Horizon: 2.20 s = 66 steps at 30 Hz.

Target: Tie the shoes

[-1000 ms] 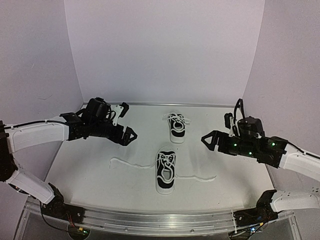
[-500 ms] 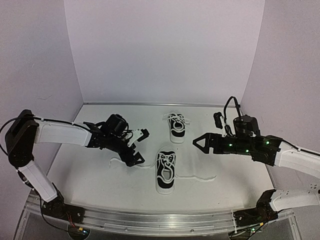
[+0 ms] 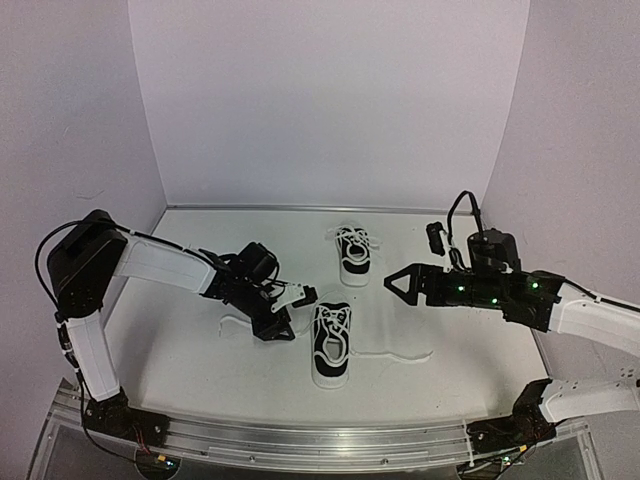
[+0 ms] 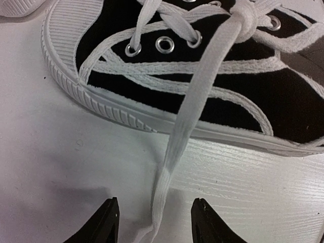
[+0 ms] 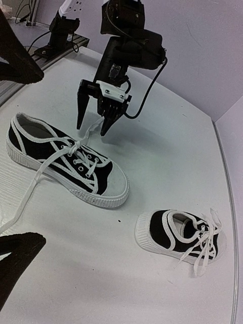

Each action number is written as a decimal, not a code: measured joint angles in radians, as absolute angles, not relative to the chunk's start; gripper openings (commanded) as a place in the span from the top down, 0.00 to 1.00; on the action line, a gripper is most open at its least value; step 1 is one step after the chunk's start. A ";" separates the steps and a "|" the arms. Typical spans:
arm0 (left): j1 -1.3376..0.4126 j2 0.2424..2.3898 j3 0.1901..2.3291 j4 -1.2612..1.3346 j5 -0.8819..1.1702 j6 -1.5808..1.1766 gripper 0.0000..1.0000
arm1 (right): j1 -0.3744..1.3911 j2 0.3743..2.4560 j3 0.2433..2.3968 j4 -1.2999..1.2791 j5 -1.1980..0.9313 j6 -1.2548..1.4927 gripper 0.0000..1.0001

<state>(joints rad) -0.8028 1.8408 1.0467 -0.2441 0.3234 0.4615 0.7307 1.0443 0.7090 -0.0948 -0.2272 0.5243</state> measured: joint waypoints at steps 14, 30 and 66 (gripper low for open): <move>-0.820 1.921 1.099 -0.262 0.347 0.565 0.73 | 0.731 1.001 0.709 -0.095 -0.221 0.523 0.02; -0.852 1.854 1.025 -0.139 0.360 0.461 1.00 | 0.731 1.075 0.742 -0.106 -0.230 0.516 0.33; -0.877 1.724 0.927 0.313 0.492 0.234 1.00 | 0.743 1.566 0.877 0.220 -0.573 0.587 0.52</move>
<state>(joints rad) -0.8768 1.7237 0.9272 0.3129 0.4915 0.2337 0.7429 1.5657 0.8768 0.2197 -0.5732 0.5870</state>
